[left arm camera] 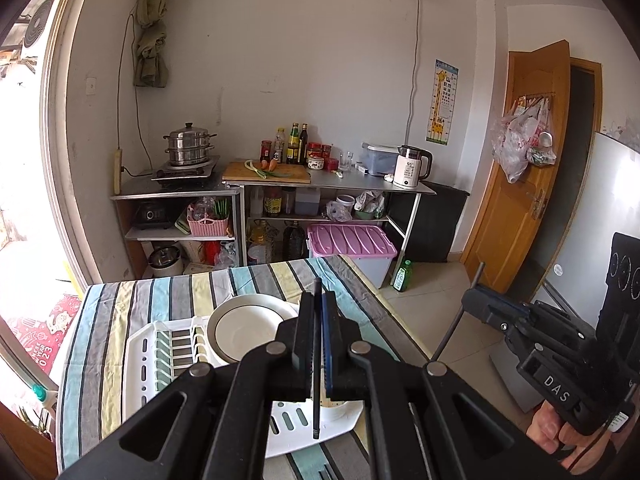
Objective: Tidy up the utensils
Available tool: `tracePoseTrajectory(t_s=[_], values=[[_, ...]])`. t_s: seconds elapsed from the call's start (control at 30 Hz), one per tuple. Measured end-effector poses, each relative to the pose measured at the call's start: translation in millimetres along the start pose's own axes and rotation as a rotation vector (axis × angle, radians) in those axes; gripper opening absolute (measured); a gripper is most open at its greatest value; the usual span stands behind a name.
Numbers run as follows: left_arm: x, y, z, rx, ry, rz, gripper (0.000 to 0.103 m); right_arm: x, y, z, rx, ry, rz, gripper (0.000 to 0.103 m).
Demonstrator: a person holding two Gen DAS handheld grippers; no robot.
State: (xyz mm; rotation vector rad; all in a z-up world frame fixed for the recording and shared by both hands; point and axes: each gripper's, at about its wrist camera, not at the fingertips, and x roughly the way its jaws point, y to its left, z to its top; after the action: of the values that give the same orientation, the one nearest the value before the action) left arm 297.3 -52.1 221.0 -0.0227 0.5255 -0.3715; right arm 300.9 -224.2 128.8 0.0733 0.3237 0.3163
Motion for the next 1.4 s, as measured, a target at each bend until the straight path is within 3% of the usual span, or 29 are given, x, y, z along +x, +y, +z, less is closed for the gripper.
tracePoseTrajectory(t_s=[0.4,0.83,1.4], values=[[45.3,5.5,21.6,-0.036,0.010,-0.032,0.004,44.9,-11.9,13.5,0.020,0.003,0.003,0.004],[101.6,22.0,-4.3,-0.098,0.123,-0.028,0.004,100.9,-43.3,-22.0,0.091,0.118,-0.011,0.004],[121.9,35.3,-6.3,-0.120,0.133,0.017,0.004,113.8,-50.5,-22.3,0.100,0.160,0.005,0.004]])
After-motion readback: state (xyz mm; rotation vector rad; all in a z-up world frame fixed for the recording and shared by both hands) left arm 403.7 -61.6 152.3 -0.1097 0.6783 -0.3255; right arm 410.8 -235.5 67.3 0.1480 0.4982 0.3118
